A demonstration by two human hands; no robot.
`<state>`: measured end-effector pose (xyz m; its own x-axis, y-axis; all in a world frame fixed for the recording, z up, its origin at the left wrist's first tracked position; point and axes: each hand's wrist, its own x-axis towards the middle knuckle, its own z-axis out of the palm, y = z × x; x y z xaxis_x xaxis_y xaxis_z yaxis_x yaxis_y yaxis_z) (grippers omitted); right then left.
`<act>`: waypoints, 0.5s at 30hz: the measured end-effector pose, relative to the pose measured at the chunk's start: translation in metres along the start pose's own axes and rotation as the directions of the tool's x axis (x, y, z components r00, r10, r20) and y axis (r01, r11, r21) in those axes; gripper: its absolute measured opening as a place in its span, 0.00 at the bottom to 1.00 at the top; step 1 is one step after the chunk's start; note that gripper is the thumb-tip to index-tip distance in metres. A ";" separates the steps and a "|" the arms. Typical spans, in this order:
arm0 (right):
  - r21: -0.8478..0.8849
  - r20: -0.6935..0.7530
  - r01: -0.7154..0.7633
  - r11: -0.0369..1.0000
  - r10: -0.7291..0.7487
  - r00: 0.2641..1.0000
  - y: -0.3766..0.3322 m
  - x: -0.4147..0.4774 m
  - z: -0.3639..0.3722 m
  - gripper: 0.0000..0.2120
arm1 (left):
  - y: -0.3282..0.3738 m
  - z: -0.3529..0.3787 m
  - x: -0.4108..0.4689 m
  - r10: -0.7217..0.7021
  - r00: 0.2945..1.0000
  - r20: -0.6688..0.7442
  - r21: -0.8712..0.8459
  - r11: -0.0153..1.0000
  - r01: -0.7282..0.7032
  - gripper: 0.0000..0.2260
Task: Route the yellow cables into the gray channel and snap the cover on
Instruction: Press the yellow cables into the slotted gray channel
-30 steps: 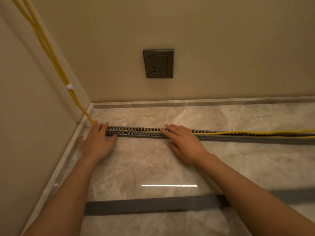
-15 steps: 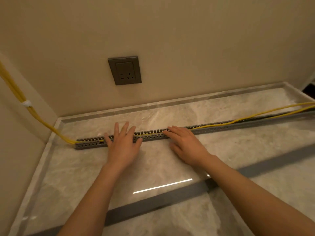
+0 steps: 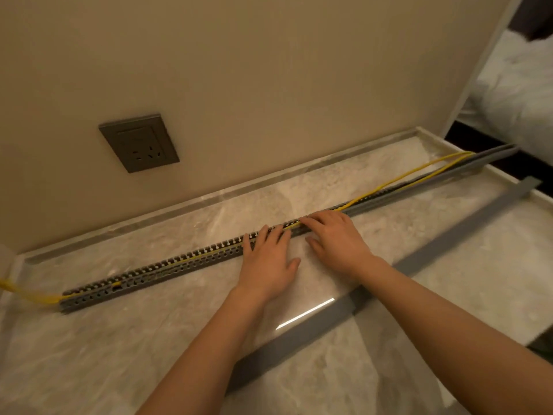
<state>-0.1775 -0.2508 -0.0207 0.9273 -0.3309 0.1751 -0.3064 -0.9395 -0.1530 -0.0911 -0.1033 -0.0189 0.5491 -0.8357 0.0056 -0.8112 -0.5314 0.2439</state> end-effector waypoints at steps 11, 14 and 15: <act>0.294 0.110 0.237 0.926 -0.279 0.954 0.062 0.037 -0.023 0.12 | 0.058 0.002 0.052 -0.269 0.951 -0.151 0.195 0.935 0.296 0.16; 0.320 0.128 0.264 0.910 -0.318 0.939 0.094 0.046 -0.031 0.11 | 0.070 0.002 0.064 -0.369 0.921 -0.125 0.262 0.883 0.389 0.15; 0.304 0.141 0.258 0.917 -0.311 0.940 0.103 0.048 -0.033 0.11 | 0.072 0.003 0.065 -0.382 0.916 -0.121 0.279 0.873 0.401 0.15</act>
<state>-0.1715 -0.3665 0.0042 0.9971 -0.0066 0.0755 0.0235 -0.9201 -0.3910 -0.1143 -0.1959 -0.0036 0.8374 -0.5458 0.0290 -0.5439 -0.8373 -0.0551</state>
